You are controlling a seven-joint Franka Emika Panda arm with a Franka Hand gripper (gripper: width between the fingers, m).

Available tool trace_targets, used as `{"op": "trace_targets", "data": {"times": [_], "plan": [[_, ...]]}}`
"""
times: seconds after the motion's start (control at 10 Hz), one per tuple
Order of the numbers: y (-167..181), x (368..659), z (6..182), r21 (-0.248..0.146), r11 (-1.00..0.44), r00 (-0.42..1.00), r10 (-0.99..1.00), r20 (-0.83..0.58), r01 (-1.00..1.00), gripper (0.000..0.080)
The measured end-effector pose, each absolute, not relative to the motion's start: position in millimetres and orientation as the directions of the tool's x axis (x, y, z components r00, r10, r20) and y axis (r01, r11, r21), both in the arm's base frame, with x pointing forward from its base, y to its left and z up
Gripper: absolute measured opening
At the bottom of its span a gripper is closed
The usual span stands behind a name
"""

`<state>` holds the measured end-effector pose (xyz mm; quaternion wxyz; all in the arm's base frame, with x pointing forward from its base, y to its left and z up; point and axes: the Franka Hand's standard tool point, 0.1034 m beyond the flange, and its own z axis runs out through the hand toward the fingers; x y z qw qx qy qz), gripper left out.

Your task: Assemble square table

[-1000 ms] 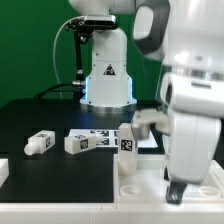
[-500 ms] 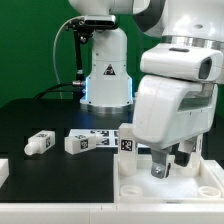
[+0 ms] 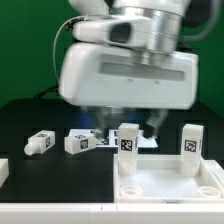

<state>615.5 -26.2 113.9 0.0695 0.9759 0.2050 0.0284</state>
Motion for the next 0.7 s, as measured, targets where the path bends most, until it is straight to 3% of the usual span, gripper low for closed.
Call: {"op": "trace_targets", "data": {"times": [0.1,0.5,0.7], "plan": [[-26.8,619.5,120.4,0.145,-0.943,0.950,0.308,0.053,0.298,0.0649],[-21.0,618.2,114.8,0.105,-0.993,0.995,0.058,0.083,0.050,0.0649],[-58.4,595.9,108.0,0.023,-0.989,0.987,-0.145,0.070,-0.147,0.0649]]}}
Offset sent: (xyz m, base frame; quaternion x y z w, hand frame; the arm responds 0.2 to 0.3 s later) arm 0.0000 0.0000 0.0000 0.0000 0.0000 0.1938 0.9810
